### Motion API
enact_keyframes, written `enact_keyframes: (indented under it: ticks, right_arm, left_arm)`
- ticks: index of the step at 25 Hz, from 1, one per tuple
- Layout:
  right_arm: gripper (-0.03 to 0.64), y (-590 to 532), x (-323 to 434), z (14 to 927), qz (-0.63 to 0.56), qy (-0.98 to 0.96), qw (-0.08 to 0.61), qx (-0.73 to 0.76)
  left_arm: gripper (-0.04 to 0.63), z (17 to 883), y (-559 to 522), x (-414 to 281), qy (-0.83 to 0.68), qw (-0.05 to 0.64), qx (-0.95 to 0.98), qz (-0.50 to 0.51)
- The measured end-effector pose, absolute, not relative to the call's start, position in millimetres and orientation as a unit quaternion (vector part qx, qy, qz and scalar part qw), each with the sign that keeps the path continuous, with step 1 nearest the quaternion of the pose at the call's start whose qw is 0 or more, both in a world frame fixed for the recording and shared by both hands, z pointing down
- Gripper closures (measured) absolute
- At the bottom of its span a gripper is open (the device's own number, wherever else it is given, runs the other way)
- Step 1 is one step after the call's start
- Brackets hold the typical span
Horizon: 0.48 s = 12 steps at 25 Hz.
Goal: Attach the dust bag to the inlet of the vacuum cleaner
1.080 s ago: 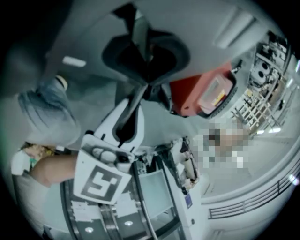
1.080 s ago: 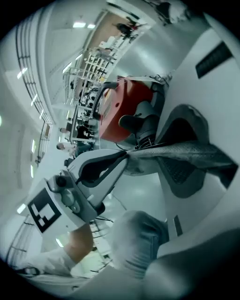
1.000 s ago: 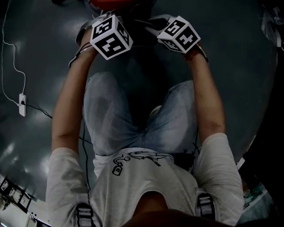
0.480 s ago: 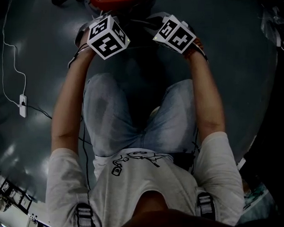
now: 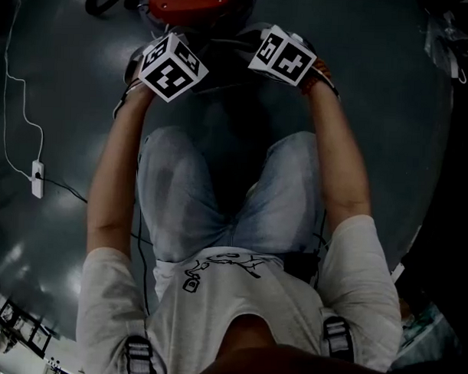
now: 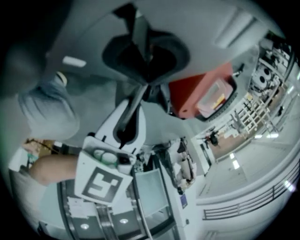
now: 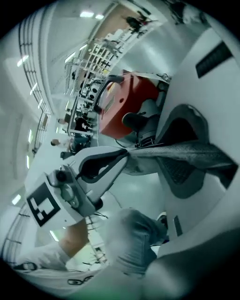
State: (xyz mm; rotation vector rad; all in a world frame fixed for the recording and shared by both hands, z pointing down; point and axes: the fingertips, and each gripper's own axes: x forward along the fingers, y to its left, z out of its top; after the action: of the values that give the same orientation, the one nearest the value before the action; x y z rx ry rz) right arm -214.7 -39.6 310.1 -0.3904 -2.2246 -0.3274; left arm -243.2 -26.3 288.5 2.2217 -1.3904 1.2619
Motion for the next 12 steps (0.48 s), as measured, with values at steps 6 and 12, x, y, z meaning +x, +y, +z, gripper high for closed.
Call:
enact_keyframes:
  ticks: [6,12]
  right_arm:
    - [0.552,-44,-214,310,-0.077,-0.9,0.402,-0.149]
    - [0.549,-38,-222,309,-0.157,-0.878,0.424,-0.159]
  left_arm:
    - [0.577,288,-32,-241,-0.474,0.092,0.753,0.447]
    - [0.577,291,-25,-250,-0.484,0.118,0.761,0.416]
